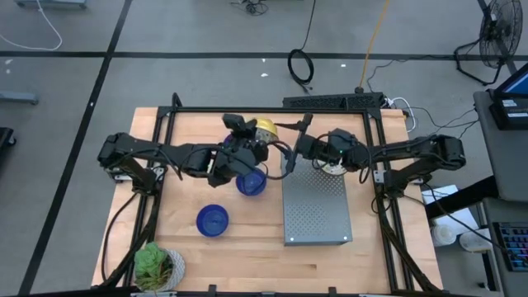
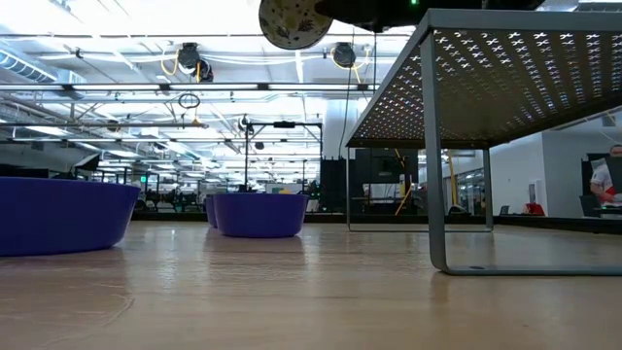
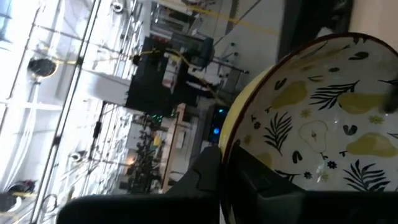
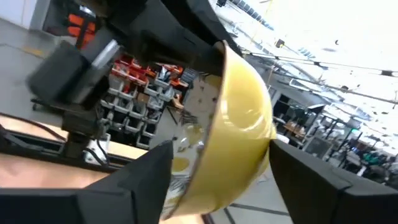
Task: Pick & Place Mini bowls
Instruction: Stack the yellow bowl on the yellow bowl on the shelf
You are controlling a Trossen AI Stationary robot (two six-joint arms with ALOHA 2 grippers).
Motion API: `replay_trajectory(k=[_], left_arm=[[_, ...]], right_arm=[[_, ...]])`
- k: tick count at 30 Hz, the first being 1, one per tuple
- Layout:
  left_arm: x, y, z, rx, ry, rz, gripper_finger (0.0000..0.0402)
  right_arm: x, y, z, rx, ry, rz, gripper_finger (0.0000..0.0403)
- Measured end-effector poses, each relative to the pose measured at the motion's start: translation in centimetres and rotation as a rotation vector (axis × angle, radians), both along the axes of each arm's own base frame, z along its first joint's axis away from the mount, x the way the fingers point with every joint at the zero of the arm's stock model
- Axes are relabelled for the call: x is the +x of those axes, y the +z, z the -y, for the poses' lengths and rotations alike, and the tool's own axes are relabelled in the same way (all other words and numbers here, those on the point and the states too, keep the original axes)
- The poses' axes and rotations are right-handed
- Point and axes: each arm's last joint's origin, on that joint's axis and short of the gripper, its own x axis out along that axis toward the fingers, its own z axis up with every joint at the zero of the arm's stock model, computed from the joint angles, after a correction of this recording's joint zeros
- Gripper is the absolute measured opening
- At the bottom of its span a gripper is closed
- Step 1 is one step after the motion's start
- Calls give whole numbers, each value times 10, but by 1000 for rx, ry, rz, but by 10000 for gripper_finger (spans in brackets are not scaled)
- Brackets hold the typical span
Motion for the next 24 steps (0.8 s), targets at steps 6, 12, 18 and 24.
replay_trajectory(k=[6, 12, 18, 24], left_arm=[[1, 0, 3, -20, -45, 11, 14], [2, 1, 8, -58, -77, 66, 27], [5, 0, 14, -204, -204, 165, 33], [8, 0, 19, -340, -307, 256, 64]], right_arm=[[-1, 0, 8, -5, -34, -3, 163], [-2, 1, 15, 4, -75, 3, 76], [-3, 0, 21, -24, -119, -18, 7], [0, -4, 24, -33, -113, -134, 1]])
